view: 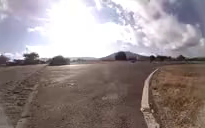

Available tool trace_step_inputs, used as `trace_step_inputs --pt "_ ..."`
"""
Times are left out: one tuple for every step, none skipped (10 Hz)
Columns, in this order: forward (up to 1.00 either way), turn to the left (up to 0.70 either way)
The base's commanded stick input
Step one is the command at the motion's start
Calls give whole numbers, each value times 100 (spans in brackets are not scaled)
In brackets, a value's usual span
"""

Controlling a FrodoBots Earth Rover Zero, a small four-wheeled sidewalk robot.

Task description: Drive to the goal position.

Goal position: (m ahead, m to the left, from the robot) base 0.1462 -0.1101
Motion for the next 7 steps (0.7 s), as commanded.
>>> trace_step_inputs --pt "-10 0" --pt "-32 0" --pt "-45 0" --pt "-45 0" --pt "-45 0" --pt "-45 0" --pt "-45 0"
